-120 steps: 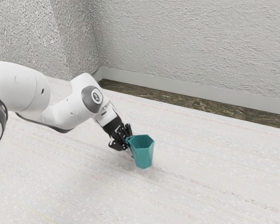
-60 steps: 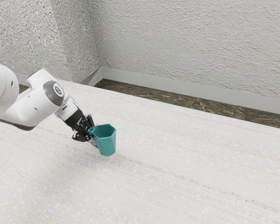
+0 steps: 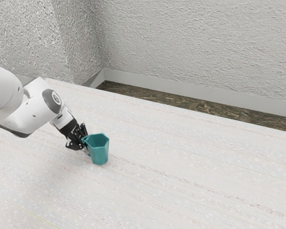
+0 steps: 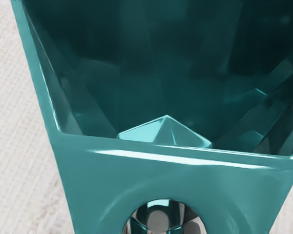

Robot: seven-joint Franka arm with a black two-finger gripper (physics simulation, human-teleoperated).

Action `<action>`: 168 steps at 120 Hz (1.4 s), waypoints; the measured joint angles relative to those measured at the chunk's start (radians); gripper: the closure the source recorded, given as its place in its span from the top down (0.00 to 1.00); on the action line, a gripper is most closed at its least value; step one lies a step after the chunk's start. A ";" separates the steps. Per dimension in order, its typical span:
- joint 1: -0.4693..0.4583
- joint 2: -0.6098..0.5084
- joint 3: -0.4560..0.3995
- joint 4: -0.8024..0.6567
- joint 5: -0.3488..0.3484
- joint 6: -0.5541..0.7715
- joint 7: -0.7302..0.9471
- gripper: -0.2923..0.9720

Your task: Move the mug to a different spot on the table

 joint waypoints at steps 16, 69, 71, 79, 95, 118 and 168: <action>0.001 0.011 -0.002 0.001 -0.003 0.001 0.008 0.23; 0.001 0.020 -0.003 0.000 -0.001 -0.010 0.009 0.69; 0.001 0.019 -0.003 0.000 -0.001 -0.010 0.009 0.69; 0.001 0.019 -0.003 0.000 -0.001 -0.012 0.009 0.71; 0.001 0.014 -0.002 0.007 0.001 -0.013 0.009 0.74; 0.001 -0.049 0.005 0.037 0.008 -0.015 0.008 0.76; -0.007 -0.255 -0.075 0.188 0.392 -0.033 -0.140 0.77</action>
